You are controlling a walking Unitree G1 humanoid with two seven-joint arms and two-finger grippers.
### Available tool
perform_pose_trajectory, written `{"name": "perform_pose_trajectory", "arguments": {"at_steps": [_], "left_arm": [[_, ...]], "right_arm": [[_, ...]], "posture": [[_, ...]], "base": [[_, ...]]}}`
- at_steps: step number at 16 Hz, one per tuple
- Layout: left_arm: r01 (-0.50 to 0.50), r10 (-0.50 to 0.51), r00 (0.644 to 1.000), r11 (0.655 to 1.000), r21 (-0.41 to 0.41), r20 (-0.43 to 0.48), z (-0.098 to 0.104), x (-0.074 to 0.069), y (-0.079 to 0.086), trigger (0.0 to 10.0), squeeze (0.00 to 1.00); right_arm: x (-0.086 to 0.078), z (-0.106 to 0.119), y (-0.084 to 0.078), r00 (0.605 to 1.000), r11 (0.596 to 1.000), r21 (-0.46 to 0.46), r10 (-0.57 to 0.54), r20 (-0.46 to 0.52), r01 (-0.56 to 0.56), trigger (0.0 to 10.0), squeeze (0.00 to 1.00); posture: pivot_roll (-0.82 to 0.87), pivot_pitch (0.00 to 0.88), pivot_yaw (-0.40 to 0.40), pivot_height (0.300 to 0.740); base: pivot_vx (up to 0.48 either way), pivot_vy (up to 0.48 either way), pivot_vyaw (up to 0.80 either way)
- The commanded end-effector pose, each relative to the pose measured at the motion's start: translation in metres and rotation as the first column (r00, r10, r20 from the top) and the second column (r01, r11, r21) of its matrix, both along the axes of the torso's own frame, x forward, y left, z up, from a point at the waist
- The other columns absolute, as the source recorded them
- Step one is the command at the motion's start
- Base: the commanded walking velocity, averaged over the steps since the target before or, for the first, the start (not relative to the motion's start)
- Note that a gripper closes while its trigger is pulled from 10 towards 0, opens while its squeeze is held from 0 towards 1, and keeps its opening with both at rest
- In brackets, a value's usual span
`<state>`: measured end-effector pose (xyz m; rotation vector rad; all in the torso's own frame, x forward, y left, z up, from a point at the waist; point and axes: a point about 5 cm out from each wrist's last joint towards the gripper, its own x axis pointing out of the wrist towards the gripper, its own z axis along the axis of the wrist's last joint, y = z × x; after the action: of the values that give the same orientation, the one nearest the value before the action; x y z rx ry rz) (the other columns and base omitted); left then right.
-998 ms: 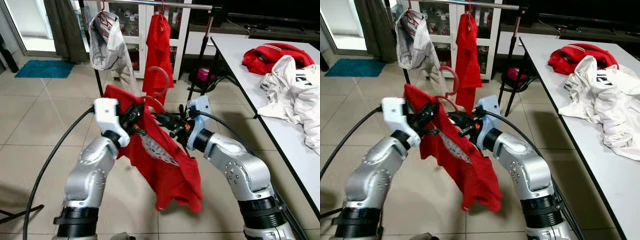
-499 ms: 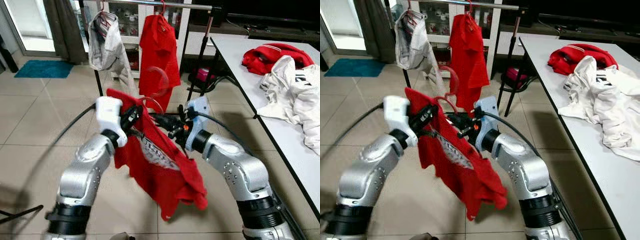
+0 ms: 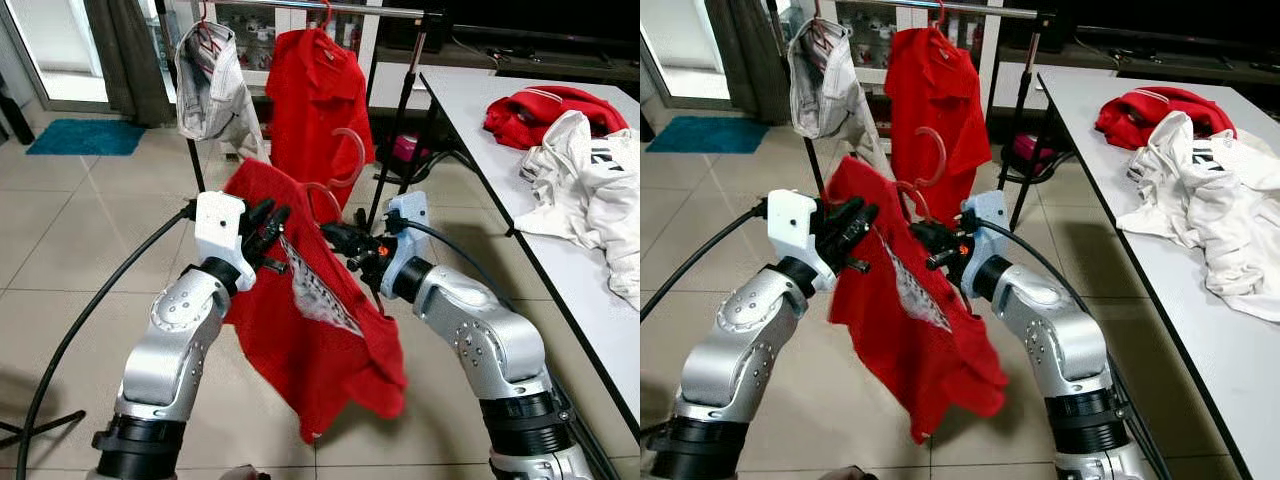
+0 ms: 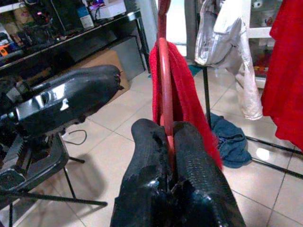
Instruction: Hang hanger
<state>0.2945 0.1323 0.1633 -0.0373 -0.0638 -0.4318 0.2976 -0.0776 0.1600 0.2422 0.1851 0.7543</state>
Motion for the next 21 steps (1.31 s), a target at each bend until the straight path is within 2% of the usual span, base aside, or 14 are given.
{"name": "perform_pose_trajectory", "arguments": {"at_steps": [1, 3, 8, 9, 10, 14, 21], "left_arm": [[0.009, -0.009, 1.000, 1.000, -0.004, 0.016, 0.003, -0.002, 0.001, 10.0, 1.00], [0.013, -0.013, 1.000, 1.000, -0.005, 0.017, 0.003, -0.003, 0.002, 10.0, 1.00], [0.137, -0.135, 0.990, 0.990, -0.042, 0.048, 0.009, -0.007, -0.017, 10.0, 1.00], [0.154, -0.152, 0.987, 0.987, -0.043, 0.056, 0.011, -0.007, -0.020, 10.0, 0.74], [0.152, -0.150, 0.987, 0.988, -0.027, 0.056, 0.011, -0.006, -0.021, 10.0, 0.00], [0.110, -0.110, 0.993, 0.994, 0.005, 0.044, 0.010, 0.003, -0.017, 10.0, 0.00], [0.110, -0.110, 0.993, 0.994, 0.005, 0.044, 0.010, 0.003, -0.017, 10.0, 0.00]], "right_arm": [[0.003, 0.011, -0.002, 0.999, 1.000, 0.025, -0.015, 0.049, 0.014, 10.0, 0.00], [0.004, 0.011, -0.003, 0.998, 0.999, 0.026, -0.028, 0.049, 0.026, 10.0, 0.00], [0.005, 0.011, -0.002, 0.998, 1.000, 0.024, -0.021, 0.052, 0.020, 10.0, 0.00], [0.004, 0.012, -0.001, 0.998, 1.000, 0.026, -0.012, 0.055, 0.011, 10.0, 0.00], [0.003, 0.012, 0.000, 0.998, 1.000, 0.028, -0.001, 0.057, 0.000, 10.0, 0.00], [0.001, 0.014, 0.002, 0.998, 0.999, 0.036, 0.026, 0.065, -0.028, 10.0, 0.00], [0.001, 0.014, 0.002, 0.998, 0.999, 0.036, 0.026, 0.065, -0.028, 10.0, 0.00]], "posture": [[-0.09, 0.000, -0.043, 0.727], [-0.09, 0.000, -0.043, 0.727], [-0.10, 0.000, -0.042, 0.727], [-0.10, 0.000, -0.042, 0.727], [-0.10, 0.000, -0.042, 0.727], [-0.10, 0.000, -0.042, 0.727], [-0.10, 0.000, -0.042, 0.727]], "base": [[0.000, 0.000, 0.00], [0.000, 0.000, 0.00], [0.000, 0.000, 0.00], [0.000, 0.000, 0.00], [0.000, 0.000, 0.00], [0.000, 0.000, 0.00], [0.000, 0.000, 0.00]]}}
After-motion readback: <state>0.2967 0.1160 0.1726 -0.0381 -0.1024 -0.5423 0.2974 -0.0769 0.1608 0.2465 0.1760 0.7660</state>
